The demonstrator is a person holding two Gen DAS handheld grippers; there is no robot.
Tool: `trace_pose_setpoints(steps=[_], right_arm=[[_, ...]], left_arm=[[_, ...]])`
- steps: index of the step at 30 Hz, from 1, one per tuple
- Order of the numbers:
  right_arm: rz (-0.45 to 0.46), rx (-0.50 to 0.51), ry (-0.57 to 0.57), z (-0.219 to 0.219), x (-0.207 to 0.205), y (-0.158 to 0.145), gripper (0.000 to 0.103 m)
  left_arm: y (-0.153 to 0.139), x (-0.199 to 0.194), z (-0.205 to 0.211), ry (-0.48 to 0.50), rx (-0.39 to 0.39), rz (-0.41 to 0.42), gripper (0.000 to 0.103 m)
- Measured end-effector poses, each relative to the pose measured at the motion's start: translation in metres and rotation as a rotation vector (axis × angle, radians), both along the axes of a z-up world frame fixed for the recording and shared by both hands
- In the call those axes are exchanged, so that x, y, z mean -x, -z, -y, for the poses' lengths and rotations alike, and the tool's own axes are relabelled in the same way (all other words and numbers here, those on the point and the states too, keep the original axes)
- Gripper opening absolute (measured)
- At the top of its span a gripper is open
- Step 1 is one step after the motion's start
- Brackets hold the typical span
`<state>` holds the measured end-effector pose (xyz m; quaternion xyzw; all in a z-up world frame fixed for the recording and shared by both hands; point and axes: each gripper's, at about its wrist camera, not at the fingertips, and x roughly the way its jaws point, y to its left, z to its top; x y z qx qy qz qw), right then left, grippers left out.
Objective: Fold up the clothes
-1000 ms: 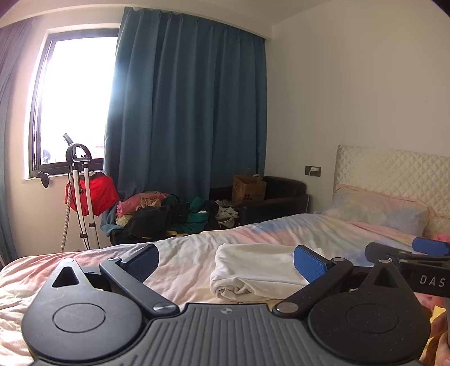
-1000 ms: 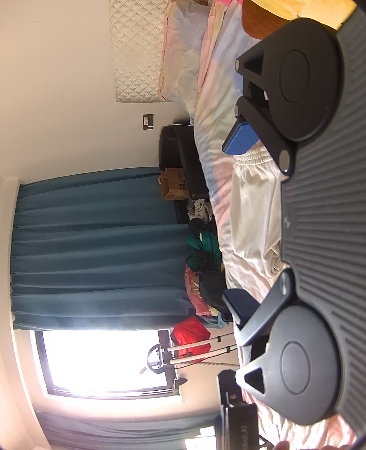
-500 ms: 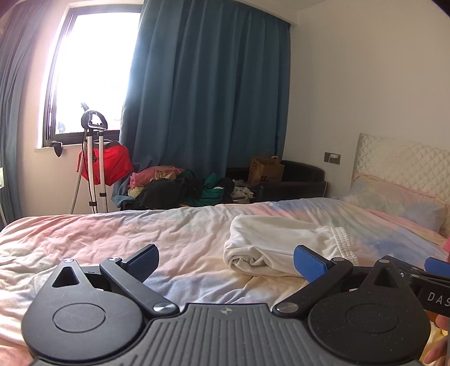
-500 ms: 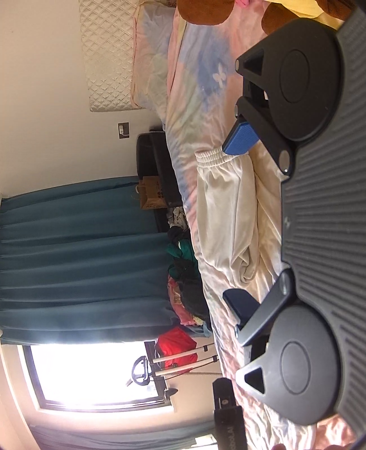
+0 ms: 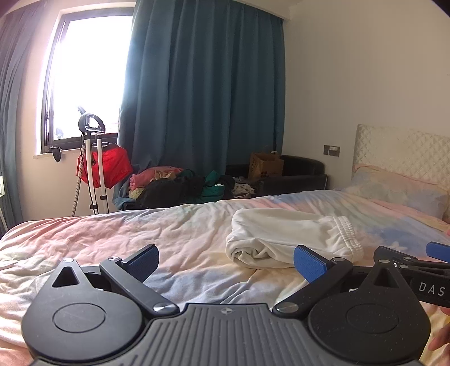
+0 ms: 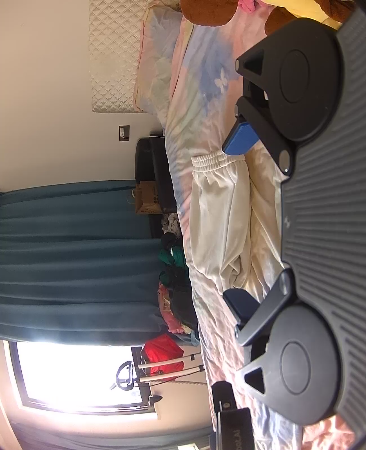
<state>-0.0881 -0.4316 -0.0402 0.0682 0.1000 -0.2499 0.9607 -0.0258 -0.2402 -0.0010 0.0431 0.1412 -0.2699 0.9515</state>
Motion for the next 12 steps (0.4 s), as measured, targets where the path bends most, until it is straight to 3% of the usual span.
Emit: trace_pose_setpoints(steps=[12], right_arm=[[-0.011, 0.011, 0.011, -0.0009, -0.0036, 0.0014, 0.103]], left_arm=[[-0.0022, 0.0007, -0.0028, -0.003, 0.01, 0.004, 0.103]])
